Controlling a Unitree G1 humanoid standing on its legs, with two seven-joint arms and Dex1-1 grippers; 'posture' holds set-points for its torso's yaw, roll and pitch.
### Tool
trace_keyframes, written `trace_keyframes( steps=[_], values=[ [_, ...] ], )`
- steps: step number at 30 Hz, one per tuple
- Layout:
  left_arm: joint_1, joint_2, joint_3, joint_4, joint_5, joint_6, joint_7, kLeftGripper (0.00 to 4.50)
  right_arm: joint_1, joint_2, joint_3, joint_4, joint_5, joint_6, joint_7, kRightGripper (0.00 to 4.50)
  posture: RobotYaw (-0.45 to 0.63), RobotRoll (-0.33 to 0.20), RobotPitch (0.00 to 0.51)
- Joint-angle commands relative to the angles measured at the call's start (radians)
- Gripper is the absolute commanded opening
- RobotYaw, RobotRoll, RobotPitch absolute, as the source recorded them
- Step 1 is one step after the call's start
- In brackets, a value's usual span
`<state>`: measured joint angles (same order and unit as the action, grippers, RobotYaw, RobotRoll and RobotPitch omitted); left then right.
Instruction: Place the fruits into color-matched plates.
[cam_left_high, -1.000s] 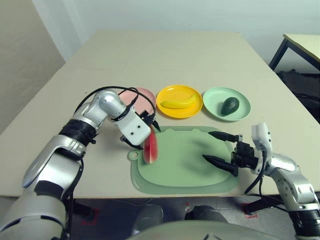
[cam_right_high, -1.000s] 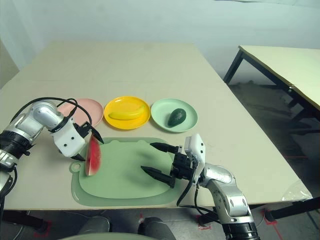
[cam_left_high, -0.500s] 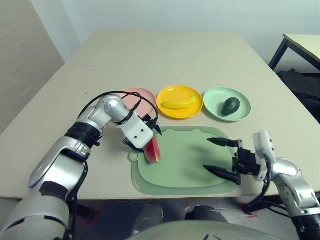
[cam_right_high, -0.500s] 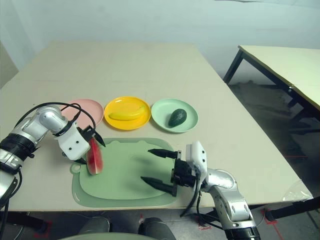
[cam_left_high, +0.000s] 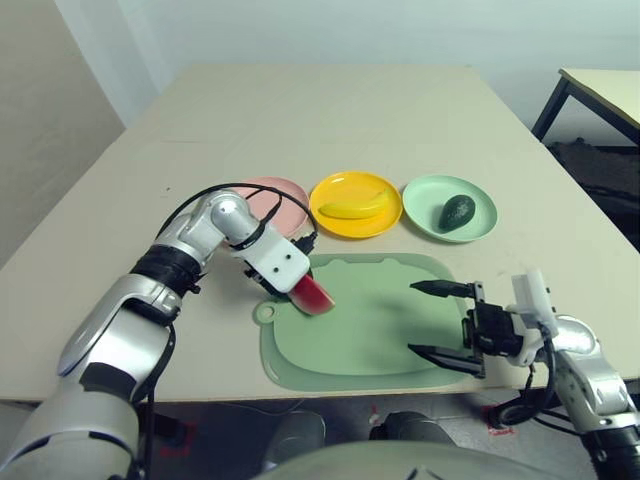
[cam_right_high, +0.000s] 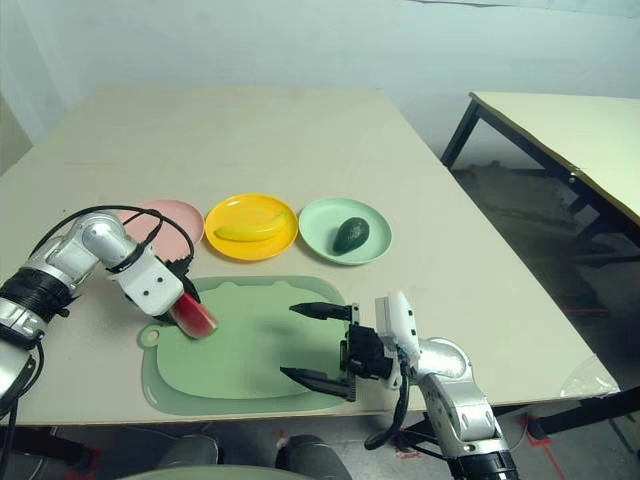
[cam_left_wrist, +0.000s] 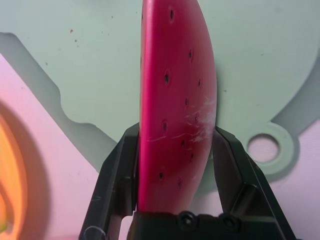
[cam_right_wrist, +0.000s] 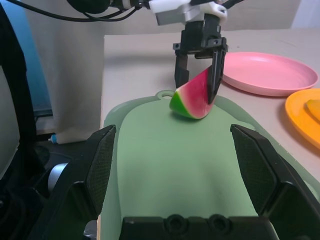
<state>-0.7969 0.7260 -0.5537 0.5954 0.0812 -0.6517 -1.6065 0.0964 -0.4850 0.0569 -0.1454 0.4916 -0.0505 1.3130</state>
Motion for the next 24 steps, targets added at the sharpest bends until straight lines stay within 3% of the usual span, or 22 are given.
trace_keyframes(
  steps=[1, 6, 12, 17, 24],
  values=[
    [-0.009, 0.043, 0.008, -0.030, -0.057, 0.042, -0.008, 2.23, 0.001, -0.008, 0.006, 0.006, 0.001, -0.009, -0.006, 4.50, 0.11, 0.000, 0.000],
    [-0.045, 0.111, 0.059, -0.037, -0.140, 0.120, -0.008, 2.23, 0.048, 0.016, -0.009, -0.086, 0.066, 0.081, -0.106, 4.50, 0.12, 0.000, 0.000],
    [-0.112, 0.164, 0.144, 0.073, -0.097, 0.099, 0.010, 2.23, 0.135, 0.054, -0.025, -0.243, 0.076, 0.178, -0.320, 4.50, 0.13, 0.000, 0.000],
    [-0.212, 0.172, 0.167, 0.297, 0.050, 0.004, 0.176, 2.23, 0.187, 0.131, -0.056, -0.326, 0.076, 0.185, -0.492, 4.50, 0.12, 0.000, 0.000],
    [-0.282, 0.110, 0.128, 0.558, 0.257, -0.038, 0.489, 2.23, 0.212, 0.153, -0.051, -0.360, 0.077, 0.171, -0.554, 4.50, 0.08, 0.000, 0.000]
  ],
)
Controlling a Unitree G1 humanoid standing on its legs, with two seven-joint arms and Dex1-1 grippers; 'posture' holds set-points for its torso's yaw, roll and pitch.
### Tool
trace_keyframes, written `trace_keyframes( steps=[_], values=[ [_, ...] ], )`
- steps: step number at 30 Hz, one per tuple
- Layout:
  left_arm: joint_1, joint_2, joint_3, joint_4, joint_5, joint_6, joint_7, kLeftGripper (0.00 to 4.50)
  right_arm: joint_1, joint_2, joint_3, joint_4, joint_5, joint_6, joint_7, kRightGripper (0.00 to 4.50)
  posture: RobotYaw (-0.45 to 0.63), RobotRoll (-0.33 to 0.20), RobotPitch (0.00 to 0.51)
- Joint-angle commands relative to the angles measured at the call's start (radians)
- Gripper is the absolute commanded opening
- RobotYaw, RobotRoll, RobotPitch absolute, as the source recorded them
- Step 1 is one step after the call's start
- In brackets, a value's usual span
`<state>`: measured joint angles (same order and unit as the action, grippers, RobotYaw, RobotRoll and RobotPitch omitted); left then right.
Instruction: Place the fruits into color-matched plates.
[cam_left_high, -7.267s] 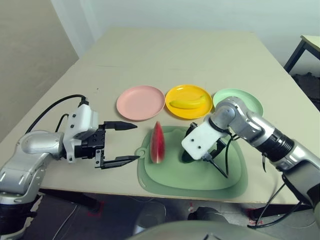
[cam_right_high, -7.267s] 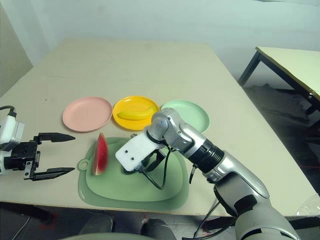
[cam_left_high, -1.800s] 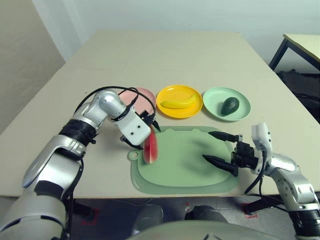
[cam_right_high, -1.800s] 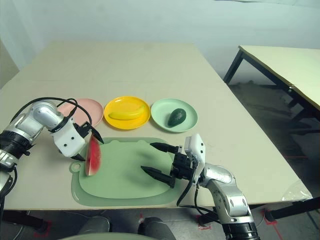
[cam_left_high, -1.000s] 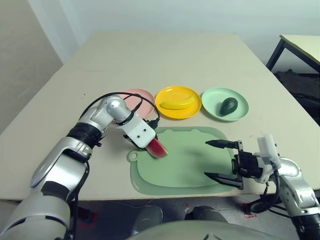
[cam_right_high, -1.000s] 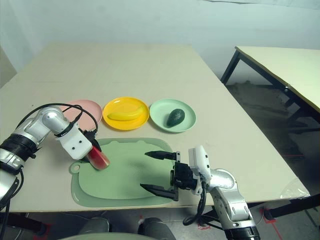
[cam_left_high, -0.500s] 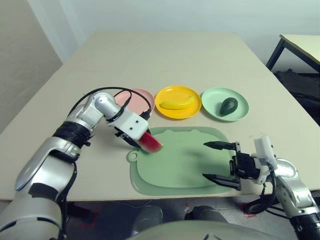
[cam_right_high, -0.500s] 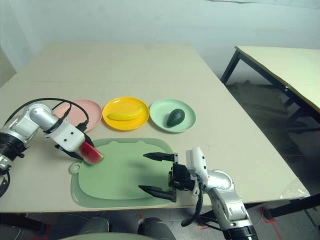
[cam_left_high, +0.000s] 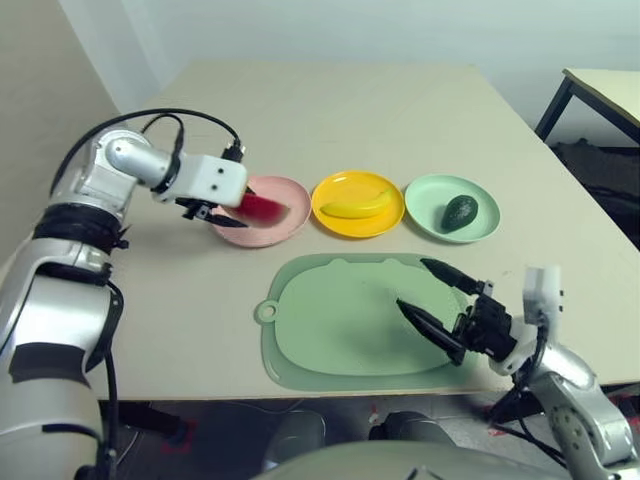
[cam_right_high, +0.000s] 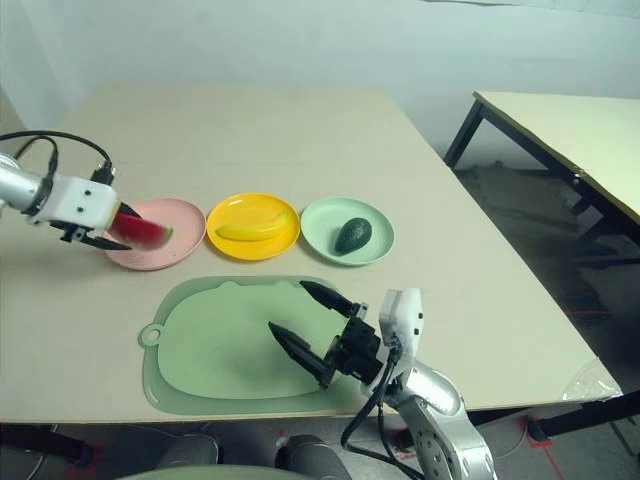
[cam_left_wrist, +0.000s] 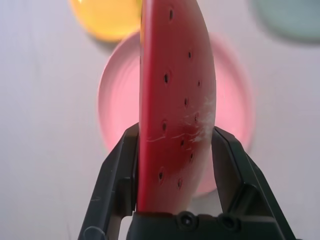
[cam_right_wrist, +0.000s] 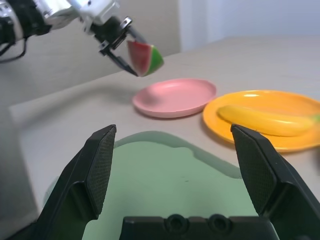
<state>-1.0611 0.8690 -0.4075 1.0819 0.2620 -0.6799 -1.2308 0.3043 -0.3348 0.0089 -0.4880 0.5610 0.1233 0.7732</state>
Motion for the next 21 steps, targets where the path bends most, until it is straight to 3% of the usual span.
trace_keyframes(
  steps=[1, 8, 21],
  values=[
    [-0.022, -0.044, -0.023, 0.094, 0.098, -0.010, 0.153, 2.23, 0.005, 0.004, -0.002, -0.018, 0.014, -0.002, -0.016, 4.50, 0.08, 0.000, 0.000],
    [0.000, -0.149, -0.056, 0.208, 0.218, 0.033, 0.394, 2.23, 0.041, -0.022, 0.000, -0.034, 0.029, -0.006, 0.013, 4.50, 0.05, 0.000, 0.000],
    [0.056, -0.172, -0.040, 0.232, 0.244, 0.041, 0.419, 2.23, 0.053, -0.049, 0.004, -0.025, 0.031, -0.037, 0.066, 4.50, 0.05, 0.000, 0.000]
  ],
)
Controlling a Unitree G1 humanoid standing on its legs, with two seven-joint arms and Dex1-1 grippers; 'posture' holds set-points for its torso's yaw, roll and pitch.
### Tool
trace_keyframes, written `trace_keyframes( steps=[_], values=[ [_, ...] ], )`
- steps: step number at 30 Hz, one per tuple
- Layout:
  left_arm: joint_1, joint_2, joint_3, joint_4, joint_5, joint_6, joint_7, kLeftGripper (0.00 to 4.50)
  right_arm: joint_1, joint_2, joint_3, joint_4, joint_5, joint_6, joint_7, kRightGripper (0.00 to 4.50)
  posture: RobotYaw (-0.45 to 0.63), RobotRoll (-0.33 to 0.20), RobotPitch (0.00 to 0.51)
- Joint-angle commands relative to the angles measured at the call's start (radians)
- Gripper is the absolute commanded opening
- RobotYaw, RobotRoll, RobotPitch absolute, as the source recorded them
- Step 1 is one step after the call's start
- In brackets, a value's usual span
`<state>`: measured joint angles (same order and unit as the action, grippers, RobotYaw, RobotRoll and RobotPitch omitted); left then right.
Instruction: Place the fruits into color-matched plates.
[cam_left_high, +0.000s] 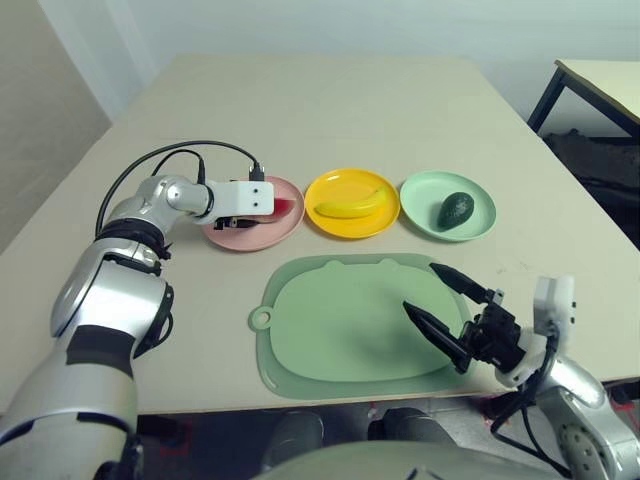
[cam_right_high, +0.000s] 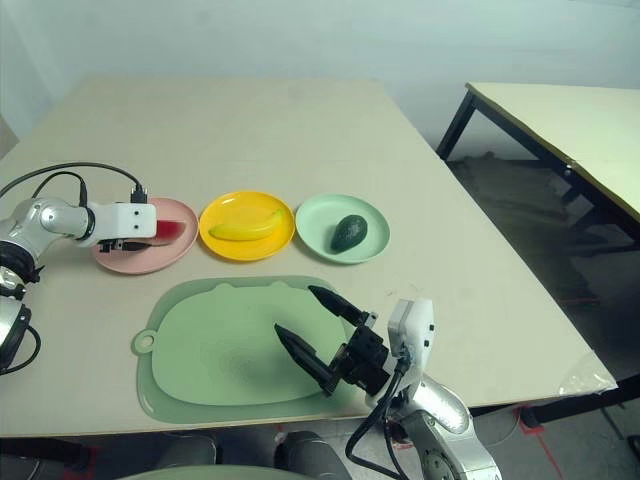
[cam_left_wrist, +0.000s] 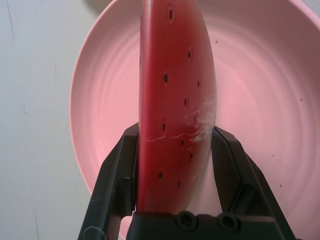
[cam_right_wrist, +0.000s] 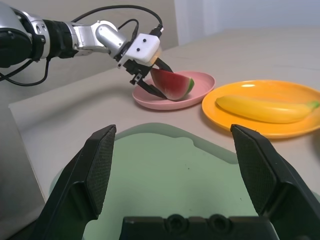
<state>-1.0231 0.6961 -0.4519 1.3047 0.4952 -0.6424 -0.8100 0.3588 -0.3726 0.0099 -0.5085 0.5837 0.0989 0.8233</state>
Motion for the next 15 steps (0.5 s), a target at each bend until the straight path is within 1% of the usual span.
trace_keyframes(
  steps=[1, 3, 4, 7, 8, 15],
  values=[
    [0.020, 0.001, 0.002, 0.009, 0.014, 0.002, 0.002, 2.23, -0.002, -0.015, 0.004, -0.004, 0.006, -0.013, 0.023, 4.50, 0.05, 0.000, 0.000],
    [0.022, 0.001, -0.001, 0.008, 0.018, -0.001, 0.008, 2.97, -0.007, -0.026, 0.007, -0.003, 0.000, -0.013, 0.036, 4.50, 0.05, 0.000, 0.000],
    [0.022, 0.001, -0.002, 0.007, 0.020, -0.002, 0.012, 3.24, -0.010, -0.029, 0.007, -0.001, -0.001, -0.013, 0.040, 4.50, 0.05, 0.000, 0.000],
    [0.021, 0.000, -0.003, 0.007, 0.023, -0.003, 0.022, 4.25, -0.020, -0.034, 0.005, 0.010, 0.001, -0.013, 0.044, 4.50, 0.05, 0.000, 0.000],
    [0.019, 0.000, -0.003, 0.007, 0.024, -0.003, 0.024, 4.48, -0.023, -0.034, 0.005, 0.011, 0.001, -0.013, 0.045, 4.50, 0.05, 0.000, 0.000],
    [0.001, 0.017, 0.008, 0.000, 0.018, -0.020, 0.029, 4.48, -0.042, -0.031, -0.003, 0.023, -0.003, -0.006, 0.030, 4.50, 0.06, 0.000, 0.000]
  ],
)
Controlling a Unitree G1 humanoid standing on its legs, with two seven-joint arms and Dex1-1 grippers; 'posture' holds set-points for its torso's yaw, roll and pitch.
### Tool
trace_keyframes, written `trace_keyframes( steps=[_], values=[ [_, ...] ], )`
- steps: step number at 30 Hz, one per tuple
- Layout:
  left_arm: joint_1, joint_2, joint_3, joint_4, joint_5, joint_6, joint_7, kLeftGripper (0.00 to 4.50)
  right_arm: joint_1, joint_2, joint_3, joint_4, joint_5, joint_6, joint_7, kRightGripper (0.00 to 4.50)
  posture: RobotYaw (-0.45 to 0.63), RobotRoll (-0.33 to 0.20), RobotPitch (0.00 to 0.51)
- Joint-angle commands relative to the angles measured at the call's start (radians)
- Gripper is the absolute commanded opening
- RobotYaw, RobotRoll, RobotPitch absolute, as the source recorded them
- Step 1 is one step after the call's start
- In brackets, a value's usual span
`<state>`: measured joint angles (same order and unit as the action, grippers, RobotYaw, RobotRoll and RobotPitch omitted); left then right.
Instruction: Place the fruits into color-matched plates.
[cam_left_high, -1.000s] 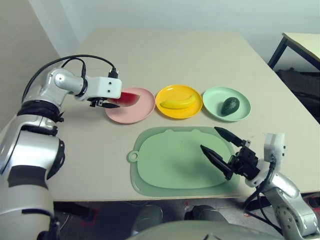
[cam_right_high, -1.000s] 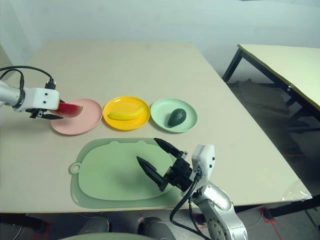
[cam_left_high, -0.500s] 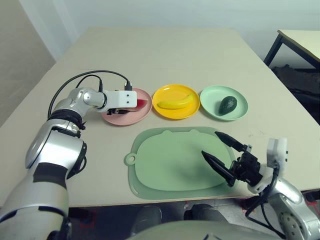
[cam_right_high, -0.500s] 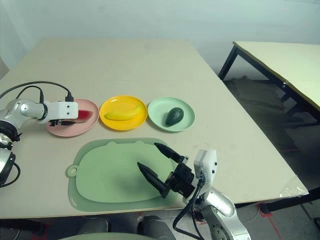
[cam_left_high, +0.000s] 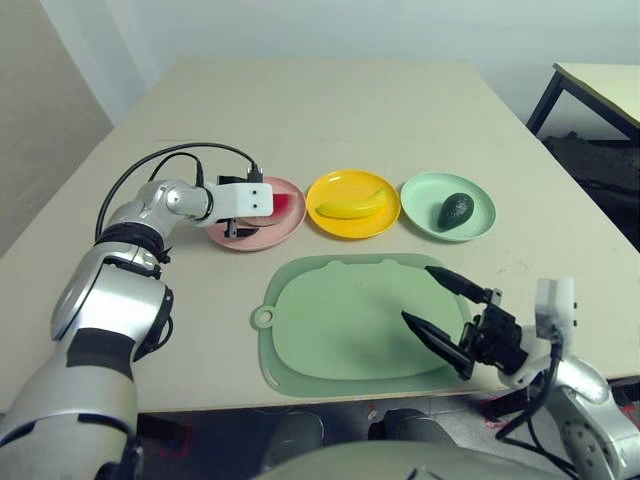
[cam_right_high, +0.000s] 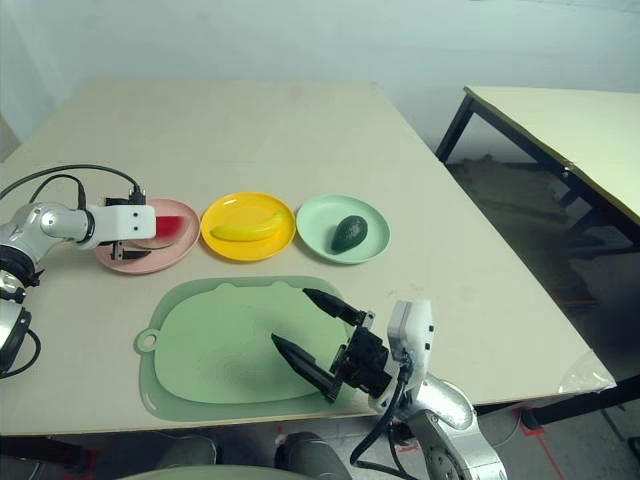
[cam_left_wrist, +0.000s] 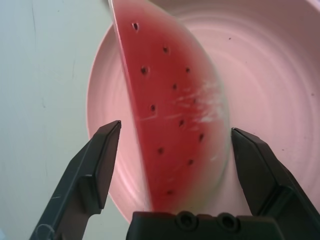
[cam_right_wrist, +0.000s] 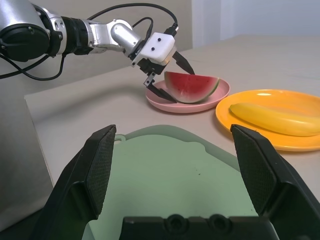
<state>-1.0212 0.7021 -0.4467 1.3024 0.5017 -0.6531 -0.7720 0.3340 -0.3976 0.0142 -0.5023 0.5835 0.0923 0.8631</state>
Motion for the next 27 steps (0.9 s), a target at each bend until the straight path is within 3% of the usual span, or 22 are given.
trace_keyframes(
  steps=[1, 4, 8, 11, 13, 16, 21, 24, 27],
  values=[
    [-0.004, 0.016, 0.009, 0.000, 0.006, -0.014, -0.011, 4.48, -0.030, -0.005, -0.014, 0.032, -0.008, -0.001, -0.017, 4.50, 0.06, 0.000, 0.000],
    [-0.004, 0.036, 0.047, -0.009, -0.035, -0.024, -0.015, 4.48, -0.093, 0.000, -0.035, 0.111, -0.043, -0.025, -0.039, 4.50, 0.05, 0.000, 0.000],
    [0.047, 0.058, 0.178, -0.042, -0.174, -0.030, -0.040, 4.48, -0.224, 0.025, -0.079, 0.303, -0.089, -0.085, -0.080, 4.50, 0.04, 0.000, 0.000],
    [0.123, 0.036, 0.373, -0.135, -0.415, 0.052, -0.125, 4.48, -0.341, 0.039, -0.097, 0.500, -0.167, -0.162, -0.120, 4.50, 0.06, 0.000, 0.000],
    [0.195, 0.019, 0.510, -0.299, -0.601, 0.189, -0.159, 4.48, -0.421, 0.067, -0.111, 0.612, -0.196, -0.208, -0.162, 4.50, 0.09, 0.000, 0.000],
    [0.423, 0.029, 0.676, -0.732, -0.802, 0.436, -0.084, 4.48, -0.514, 0.121, -0.111, 0.716, -0.228, -0.249, -0.215, 4.50, 0.13, 0.000, 0.000],
    [0.734, 0.017, 0.835, -1.154, -0.910, 0.678, 0.067, 4.48, -0.553, 0.137, -0.124, 0.799, -0.245, -0.300, -0.216, 4.50, 0.17, 0.000, 0.000],
    [0.912, -0.030, 0.913, -1.294, -0.943, 0.742, 0.138, 4.48, -0.544, 0.121, -0.151, 0.818, -0.239, -0.374, -0.193, 4.50, 0.18, 0.000, 0.000],
    [1.011, -0.071, 0.932, -1.365, -0.948, 0.764, 0.174, 4.48, -0.513, 0.107, -0.150, 0.788, -0.227, -0.414, -0.149, 4.50, 0.18, 0.000, 0.000]
  ],
)
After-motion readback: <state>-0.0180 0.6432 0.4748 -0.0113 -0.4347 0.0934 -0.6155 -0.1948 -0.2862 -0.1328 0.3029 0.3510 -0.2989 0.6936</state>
